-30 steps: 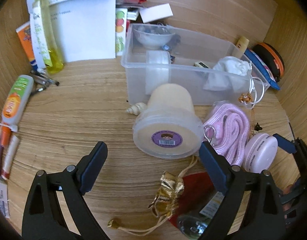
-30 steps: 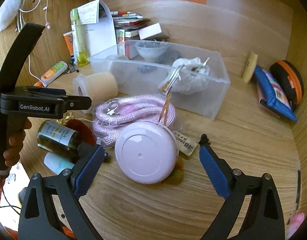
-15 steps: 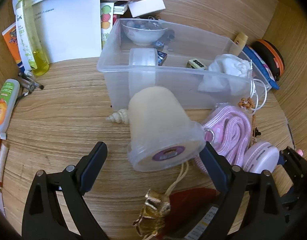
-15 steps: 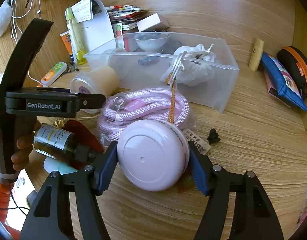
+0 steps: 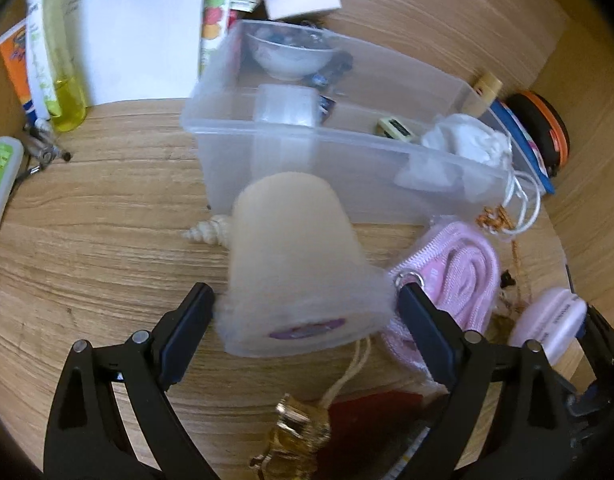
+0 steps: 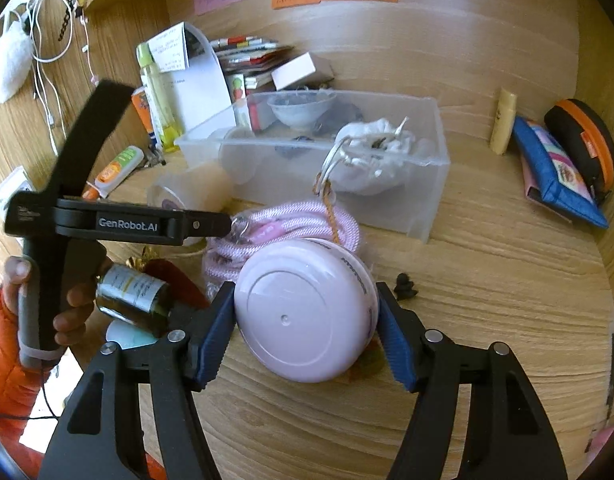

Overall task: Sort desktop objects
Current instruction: 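Grasp the beige tape roll with the left gripper while the right grasps the pink compact, then carry the beige tape roll and pink compact over the clear bin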

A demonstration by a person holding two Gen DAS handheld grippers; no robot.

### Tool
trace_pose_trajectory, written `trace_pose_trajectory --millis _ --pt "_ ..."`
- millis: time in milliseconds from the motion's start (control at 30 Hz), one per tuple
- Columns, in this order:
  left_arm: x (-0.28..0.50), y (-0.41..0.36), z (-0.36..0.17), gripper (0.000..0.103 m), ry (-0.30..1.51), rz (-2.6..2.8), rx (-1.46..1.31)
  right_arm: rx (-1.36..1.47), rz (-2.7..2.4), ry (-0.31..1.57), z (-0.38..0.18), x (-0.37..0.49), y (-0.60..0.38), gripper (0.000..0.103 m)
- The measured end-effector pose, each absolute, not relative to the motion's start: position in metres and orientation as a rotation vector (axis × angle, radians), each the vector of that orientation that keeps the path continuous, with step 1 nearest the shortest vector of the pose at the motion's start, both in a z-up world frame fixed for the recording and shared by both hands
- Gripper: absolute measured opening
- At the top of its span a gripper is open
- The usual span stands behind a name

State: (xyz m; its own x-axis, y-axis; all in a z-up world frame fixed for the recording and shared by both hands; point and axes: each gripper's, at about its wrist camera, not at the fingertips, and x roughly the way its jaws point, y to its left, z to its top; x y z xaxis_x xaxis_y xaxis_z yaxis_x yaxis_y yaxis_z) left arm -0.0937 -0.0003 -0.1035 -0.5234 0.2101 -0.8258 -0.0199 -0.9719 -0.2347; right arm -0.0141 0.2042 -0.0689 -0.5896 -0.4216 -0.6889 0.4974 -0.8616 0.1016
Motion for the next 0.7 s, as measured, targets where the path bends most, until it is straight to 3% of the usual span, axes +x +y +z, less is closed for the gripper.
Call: trace_pose_trajectory --millis 133,267,367,700 --pt "-0.093 -0.004 -0.104 0.094 -0.312 2.650 -1.446 0.978 -2.429 0.121 -0.061 -0.014 0.211 0.063" --pt "-0.089 -0.006 -0.099 0.077 -0.338 2.711 -1.413 0.951 -2.449 0.105 -0.054 -0.014 0.217 0.063" --pt "-0.083 -0.008 -0.095 0.070 -0.342 2.728 -1.386 0.934 -2.457 0.088 -0.049 -0.015 0.221 0.063" --pt "-0.064 -0.019 -0.095 0.070 -0.367 2.749 -1.373 0.903 -2.445 0.036 -0.038 -0.021 0.224 0.063"
